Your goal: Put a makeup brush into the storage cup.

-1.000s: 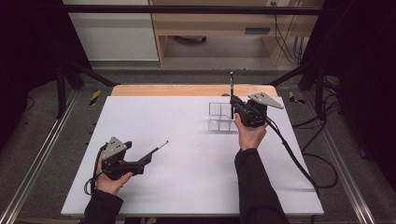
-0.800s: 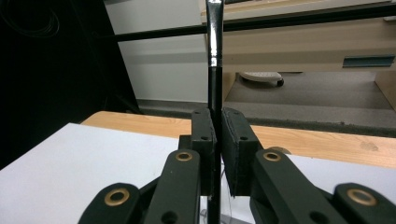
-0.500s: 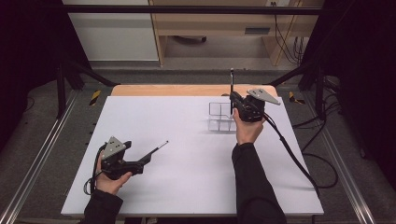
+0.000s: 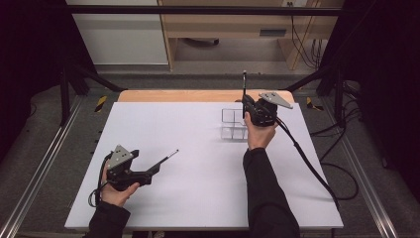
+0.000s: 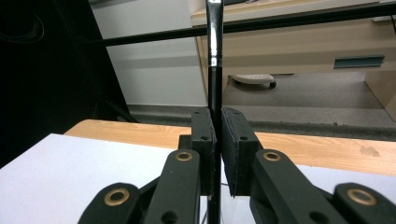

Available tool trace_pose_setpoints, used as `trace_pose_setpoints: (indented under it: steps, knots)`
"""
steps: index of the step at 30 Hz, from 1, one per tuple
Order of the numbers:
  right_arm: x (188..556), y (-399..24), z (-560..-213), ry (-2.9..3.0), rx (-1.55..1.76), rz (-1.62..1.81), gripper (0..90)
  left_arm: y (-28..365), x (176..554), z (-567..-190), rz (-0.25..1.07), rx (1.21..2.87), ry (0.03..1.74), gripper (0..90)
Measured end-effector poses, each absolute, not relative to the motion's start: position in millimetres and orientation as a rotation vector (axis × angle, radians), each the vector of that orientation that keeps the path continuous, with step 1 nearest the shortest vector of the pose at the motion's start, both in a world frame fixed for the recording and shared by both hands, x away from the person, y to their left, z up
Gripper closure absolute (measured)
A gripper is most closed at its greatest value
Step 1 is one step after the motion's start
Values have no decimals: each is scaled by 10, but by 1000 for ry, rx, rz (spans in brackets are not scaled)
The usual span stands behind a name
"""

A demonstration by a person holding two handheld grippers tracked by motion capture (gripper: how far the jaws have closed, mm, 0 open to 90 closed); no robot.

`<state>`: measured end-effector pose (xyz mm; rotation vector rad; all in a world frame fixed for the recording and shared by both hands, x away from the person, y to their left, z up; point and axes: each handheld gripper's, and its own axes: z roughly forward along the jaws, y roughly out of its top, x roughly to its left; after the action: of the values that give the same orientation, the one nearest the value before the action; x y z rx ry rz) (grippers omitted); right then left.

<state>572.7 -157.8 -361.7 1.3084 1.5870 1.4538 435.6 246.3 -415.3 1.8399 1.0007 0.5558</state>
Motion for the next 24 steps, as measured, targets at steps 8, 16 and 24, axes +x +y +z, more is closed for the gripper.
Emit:
trace_pose_setpoints:
  steps: [8, 16, 24]
  knots:
    - [5821, -1565, -3649, 1574, 1327, 1462, 845, 2466, 4353, -4148, 557, 1838, 1000, 69]
    - [5930, -1530, -3731, 1576, 1346, 1448, 845, 2468, 4354, -4149, 556, 1838, 1000, 69]
    - [5989, -1501, -3805, 1581, 1362, 1426, 845, 2468, 4352, -4150, 554, 1837, 1000, 69]
